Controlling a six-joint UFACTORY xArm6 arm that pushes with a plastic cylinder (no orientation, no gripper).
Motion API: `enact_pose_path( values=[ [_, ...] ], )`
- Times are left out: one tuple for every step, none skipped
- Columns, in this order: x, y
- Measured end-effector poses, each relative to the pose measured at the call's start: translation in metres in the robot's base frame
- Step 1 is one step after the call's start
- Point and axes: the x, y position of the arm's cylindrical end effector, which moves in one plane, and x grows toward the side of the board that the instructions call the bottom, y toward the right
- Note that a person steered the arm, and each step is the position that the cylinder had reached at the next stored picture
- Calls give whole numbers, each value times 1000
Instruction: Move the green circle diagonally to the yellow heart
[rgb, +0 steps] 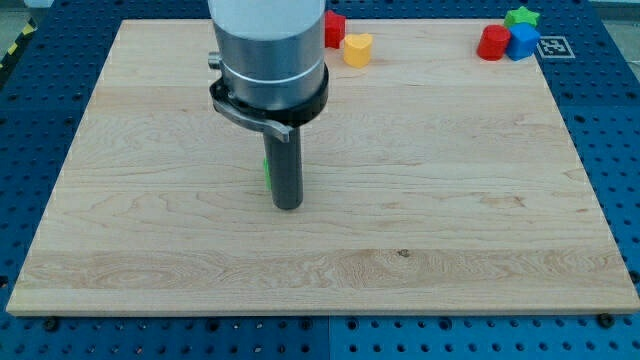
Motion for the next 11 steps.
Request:
enact_pose_path(
  values=[
    [-17,-4],
    [-21,-18],
    [-21,-44],
    [-24,-46],
    [-41,-46],
    [-53,-43],
    [-43,-36],
    [-33,-24],
    [-35,-22],
    [-47,-18],
    [-68,-7]
  ],
)
